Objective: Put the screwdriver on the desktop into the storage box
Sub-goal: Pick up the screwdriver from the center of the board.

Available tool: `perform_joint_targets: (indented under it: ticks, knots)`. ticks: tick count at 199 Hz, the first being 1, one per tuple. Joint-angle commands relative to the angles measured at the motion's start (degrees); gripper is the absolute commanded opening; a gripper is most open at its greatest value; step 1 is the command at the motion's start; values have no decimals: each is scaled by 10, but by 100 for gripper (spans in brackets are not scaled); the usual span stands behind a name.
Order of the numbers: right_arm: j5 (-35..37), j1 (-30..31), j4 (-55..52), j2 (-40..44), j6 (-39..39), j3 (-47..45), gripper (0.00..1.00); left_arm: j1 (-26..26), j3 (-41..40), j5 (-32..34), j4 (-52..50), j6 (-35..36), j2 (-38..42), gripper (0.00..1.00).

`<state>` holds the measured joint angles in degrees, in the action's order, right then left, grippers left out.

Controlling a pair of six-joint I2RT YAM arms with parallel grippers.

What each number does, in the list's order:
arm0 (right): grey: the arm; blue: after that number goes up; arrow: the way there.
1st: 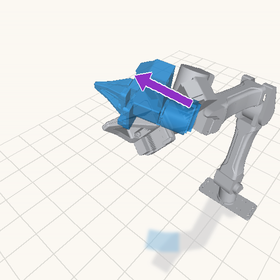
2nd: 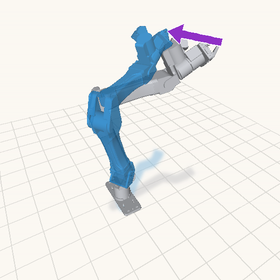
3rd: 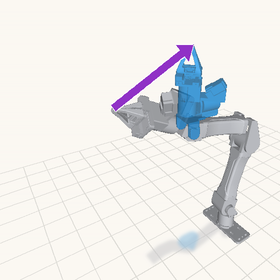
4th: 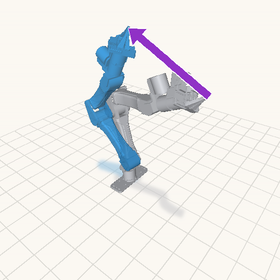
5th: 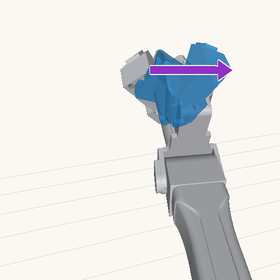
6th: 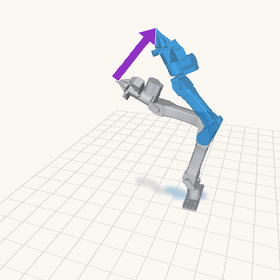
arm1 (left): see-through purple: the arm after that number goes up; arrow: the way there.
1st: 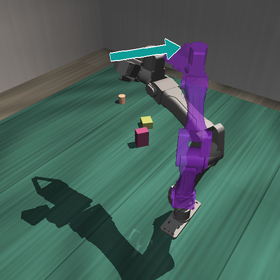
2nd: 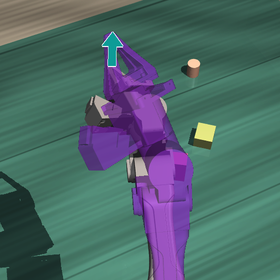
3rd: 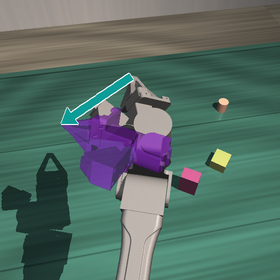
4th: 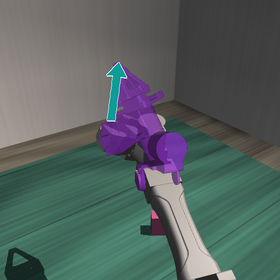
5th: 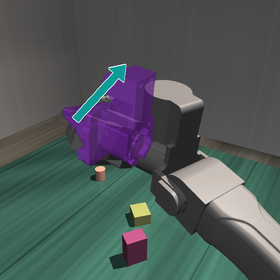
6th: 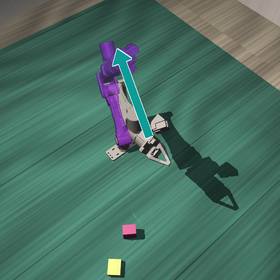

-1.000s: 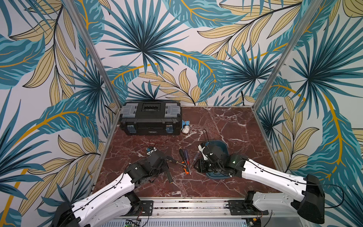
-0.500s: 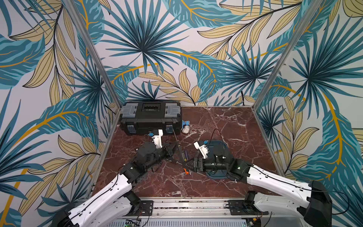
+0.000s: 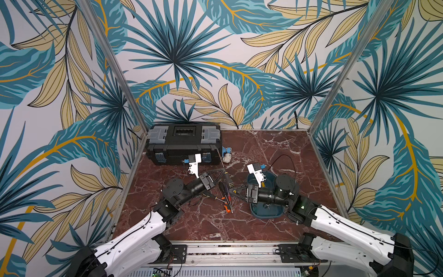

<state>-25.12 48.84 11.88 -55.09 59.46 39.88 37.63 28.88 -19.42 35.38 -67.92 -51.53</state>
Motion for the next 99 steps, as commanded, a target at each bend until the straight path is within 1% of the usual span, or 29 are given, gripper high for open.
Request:
perform_joint_targets:
  ticks: [1,7,28,47,64,83,87,91,95,99]
  knots:
    - [-14,-1,21,2,0,7,65,-4,-15,-15,58,-9,0,0]
    - [-14,-1,19,2,0,8,62,-4,-15,-16,61,-10,-1,0]
    - [-13,-1,17,3,1,7,44,-4,-18,-16,61,-10,-5,0]
    - [-16,-1,17,6,0,8,30,-4,-20,-15,48,-5,-6,0]
    - [-22,-1,10,5,-5,12,15,-4,-18,-9,18,7,-7,0]
    - [-7,-1,-36,5,-21,26,2,-4,-5,5,-58,36,-7,0]
    - [0,-1,-53,6,-26,29,0,-4,0,7,-81,45,-7,8]
    - [7,-1,-72,4,-32,37,0,-4,6,13,-104,55,-7,17]
    - [16,-1,-95,3,-39,43,0,-4,14,16,-136,66,-6,32]
    - [26,0,-121,1,-47,51,0,-4,22,23,-169,81,-6,43]
